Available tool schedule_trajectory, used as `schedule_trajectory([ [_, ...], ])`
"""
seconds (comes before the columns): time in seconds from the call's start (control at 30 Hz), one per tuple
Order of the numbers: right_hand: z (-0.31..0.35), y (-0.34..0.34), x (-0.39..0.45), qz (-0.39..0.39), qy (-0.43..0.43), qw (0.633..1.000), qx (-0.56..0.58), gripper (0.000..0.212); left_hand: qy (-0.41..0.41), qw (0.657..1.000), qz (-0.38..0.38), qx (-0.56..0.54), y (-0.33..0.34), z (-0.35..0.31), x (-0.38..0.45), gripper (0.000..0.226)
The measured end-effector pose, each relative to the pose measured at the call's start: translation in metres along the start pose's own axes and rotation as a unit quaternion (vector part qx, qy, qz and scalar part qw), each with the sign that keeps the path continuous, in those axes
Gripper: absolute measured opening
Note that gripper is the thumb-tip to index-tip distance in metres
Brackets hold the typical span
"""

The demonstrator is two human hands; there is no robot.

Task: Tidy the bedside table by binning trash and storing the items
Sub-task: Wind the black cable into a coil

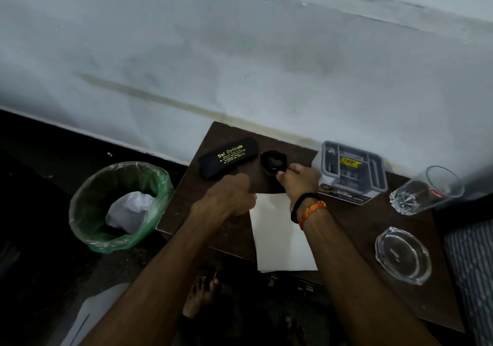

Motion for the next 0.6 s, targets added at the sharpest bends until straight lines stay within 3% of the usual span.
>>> schedule_trajectory([
  [0.1, 0.014, 0.007, -0.009, 0.026, -0.031, 0.997, -0.070, 0.010, -0.009, 1.000, -0.011, 0.003, 0.001, 0.006, 0.001, 0.037],
  [0.2, 0.019, 0.003, -0.019, 0.045, -0.079, 0.984, -0.153, 0.021, -0.019, 1.000, 0.005, -0.012, 0.008, 0.011, 0.008, 0.031],
  [0.3, 0.020, -0.018, -0.037, 0.011, -0.117, 0.957, -0.265, 0.019, -0.073, 0.987, 0.081, -0.117, 0.025, 0.020, 0.011, 0.020],
  [0.4, 0.008, -0.045, -0.048, -0.019, -0.106, 0.924, -0.366, 0.010, -0.092, 0.971, 0.133, -0.178, 0.039, 0.018, 0.008, 0.032],
  [0.6, -0.041, -0.076, -0.052, 0.039, 0.045, 0.917, -0.395, 0.056, -0.069, 0.969, 0.133, -0.197, 0.050, 0.007, 0.010, 0.023],
])
Point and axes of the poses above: each hand's wrist, its own x-axis towards the middle knuckle, its own y-axis out of the palm, z = x × y, the point moved 7 cm from there along x, towards the middle knuckle, and after that the axes turned 7 degrees about z, right-handed, at the moved point
